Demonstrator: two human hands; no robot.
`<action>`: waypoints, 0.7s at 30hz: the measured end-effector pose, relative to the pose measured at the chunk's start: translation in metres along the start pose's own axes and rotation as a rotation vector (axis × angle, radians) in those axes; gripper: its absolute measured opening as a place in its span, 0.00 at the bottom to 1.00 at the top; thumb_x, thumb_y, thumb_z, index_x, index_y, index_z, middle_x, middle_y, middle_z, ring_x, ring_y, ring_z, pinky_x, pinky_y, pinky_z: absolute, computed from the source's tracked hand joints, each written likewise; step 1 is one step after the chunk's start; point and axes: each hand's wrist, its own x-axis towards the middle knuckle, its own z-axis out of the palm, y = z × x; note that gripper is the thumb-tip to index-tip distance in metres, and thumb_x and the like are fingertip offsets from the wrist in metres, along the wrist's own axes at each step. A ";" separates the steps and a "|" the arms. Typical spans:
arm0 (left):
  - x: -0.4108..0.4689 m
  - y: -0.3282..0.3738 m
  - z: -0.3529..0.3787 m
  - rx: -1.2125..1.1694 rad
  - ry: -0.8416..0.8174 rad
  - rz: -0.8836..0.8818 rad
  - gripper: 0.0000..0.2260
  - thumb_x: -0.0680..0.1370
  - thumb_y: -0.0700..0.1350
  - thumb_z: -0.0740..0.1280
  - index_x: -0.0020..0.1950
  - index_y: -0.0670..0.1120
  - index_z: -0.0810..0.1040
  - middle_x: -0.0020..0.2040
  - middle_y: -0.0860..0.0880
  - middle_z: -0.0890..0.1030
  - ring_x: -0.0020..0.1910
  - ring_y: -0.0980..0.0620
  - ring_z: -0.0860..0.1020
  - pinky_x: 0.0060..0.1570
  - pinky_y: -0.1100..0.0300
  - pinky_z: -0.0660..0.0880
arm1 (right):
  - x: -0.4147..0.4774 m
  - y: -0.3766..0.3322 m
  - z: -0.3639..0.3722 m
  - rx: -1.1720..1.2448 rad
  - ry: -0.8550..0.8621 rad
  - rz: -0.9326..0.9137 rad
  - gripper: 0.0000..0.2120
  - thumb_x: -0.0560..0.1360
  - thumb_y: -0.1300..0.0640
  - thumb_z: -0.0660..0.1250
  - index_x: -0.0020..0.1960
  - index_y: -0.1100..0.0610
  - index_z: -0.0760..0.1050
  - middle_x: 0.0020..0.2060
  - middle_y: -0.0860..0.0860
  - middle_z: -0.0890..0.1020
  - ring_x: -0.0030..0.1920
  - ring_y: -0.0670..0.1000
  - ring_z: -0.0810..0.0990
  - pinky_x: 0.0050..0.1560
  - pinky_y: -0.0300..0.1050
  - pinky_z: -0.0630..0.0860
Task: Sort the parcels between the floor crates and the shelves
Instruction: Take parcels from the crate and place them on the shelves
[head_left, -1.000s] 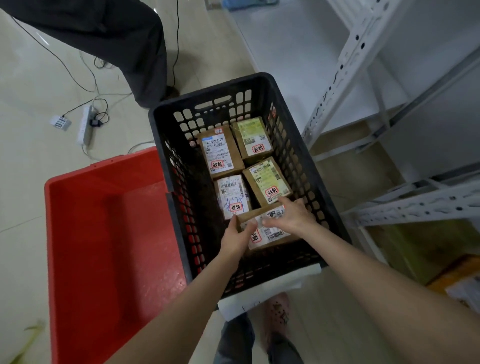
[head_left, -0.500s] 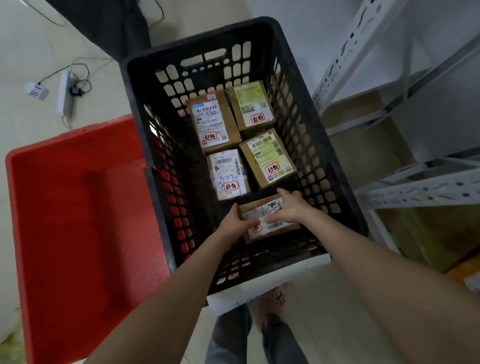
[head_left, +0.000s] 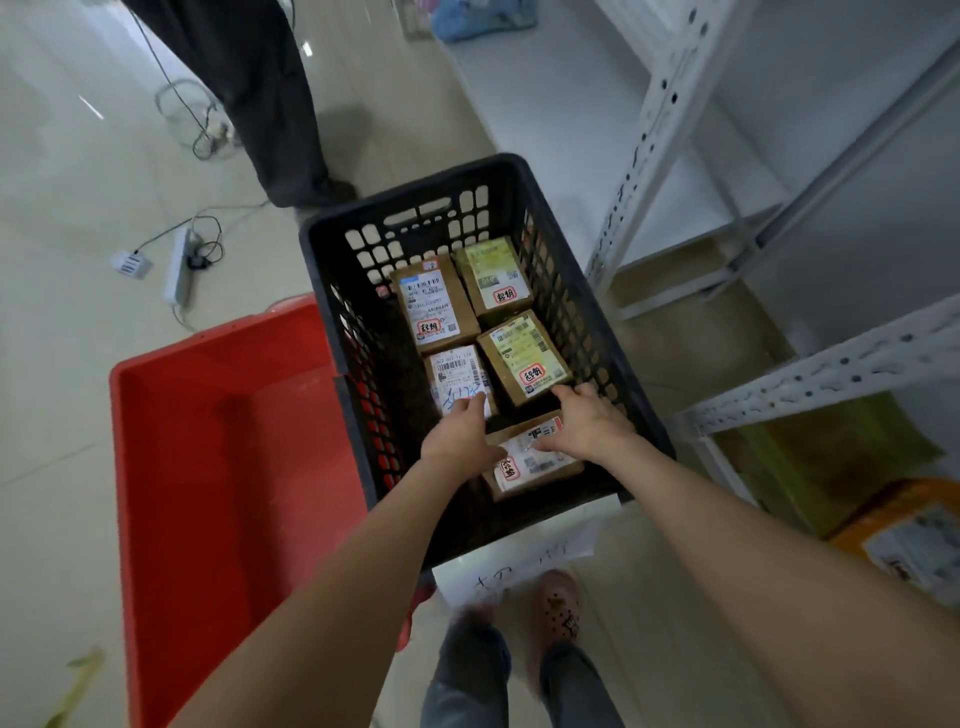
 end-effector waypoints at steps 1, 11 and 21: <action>-0.005 0.004 -0.007 0.035 0.009 0.020 0.40 0.74 0.52 0.71 0.78 0.47 0.51 0.74 0.45 0.62 0.68 0.44 0.69 0.59 0.50 0.74 | -0.008 -0.001 -0.006 0.001 0.018 0.001 0.41 0.69 0.41 0.72 0.75 0.49 0.57 0.71 0.55 0.61 0.69 0.60 0.64 0.64 0.56 0.70; -0.065 0.066 -0.067 0.275 0.093 0.352 0.39 0.74 0.53 0.70 0.78 0.47 0.51 0.76 0.45 0.59 0.71 0.44 0.65 0.63 0.47 0.72 | -0.126 0.010 -0.047 0.157 0.302 0.118 0.40 0.69 0.38 0.71 0.74 0.50 0.58 0.69 0.54 0.64 0.67 0.58 0.67 0.63 0.55 0.71; -0.188 0.170 -0.078 0.530 0.136 0.764 0.32 0.75 0.54 0.69 0.74 0.47 0.59 0.71 0.45 0.65 0.66 0.42 0.70 0.57 0.46 0.74 | -0.312 0.055 -0.042 0.338 0.629 0.354 0.40 0.70 0.39 0.70 0.75 0.51 0.58 0.71 0.55 0.62 0.70 0.58 0.64 0.64 0.55 0.69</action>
